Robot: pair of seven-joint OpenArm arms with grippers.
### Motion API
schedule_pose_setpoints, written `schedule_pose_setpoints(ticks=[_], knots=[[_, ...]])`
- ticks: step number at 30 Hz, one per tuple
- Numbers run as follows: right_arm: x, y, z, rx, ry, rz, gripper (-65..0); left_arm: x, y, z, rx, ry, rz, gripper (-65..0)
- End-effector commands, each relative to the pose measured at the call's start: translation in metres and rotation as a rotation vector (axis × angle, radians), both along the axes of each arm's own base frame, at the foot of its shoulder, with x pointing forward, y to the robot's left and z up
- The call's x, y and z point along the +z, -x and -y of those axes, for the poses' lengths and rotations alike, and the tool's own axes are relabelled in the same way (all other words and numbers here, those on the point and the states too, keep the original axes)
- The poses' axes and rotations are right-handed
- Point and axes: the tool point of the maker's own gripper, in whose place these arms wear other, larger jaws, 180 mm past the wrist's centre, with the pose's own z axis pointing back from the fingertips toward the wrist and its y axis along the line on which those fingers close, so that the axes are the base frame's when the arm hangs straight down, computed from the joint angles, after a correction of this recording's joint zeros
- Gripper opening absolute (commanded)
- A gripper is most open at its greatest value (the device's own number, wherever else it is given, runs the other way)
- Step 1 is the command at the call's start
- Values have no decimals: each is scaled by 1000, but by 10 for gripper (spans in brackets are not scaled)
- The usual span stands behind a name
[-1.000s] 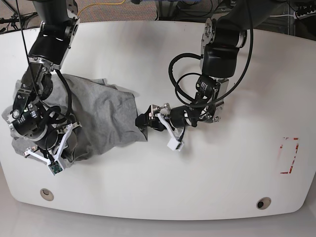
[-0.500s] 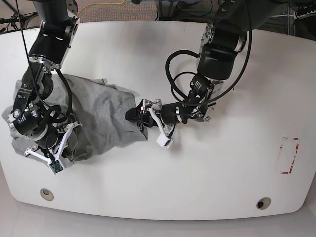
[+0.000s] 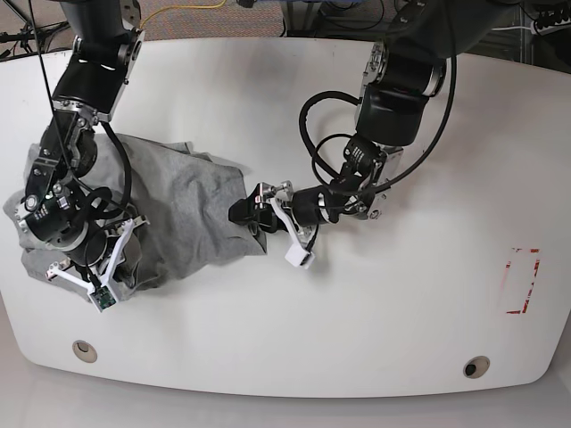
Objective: Fold the T-shirt properly
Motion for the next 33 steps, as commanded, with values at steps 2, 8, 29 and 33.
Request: schedule_pose_setpoints(ticks=[2, 8, 29, 33], knots=[[17, -6, 1, 9, -2, 55, -649, 1, -3, 2, -9, -20, 6, -199], [15, -5, 1, 7, 0, 53, -644, 4, -5, 5, -27, -28, 18, -184], [12, -4, -1, 15, 0, 48, -644, 7, -13, 2, -35, -64, -1, -650], [12, -4, -1, 16, -1, 48, -645, 9, -12, 2, -38, -67, 7, -650]])
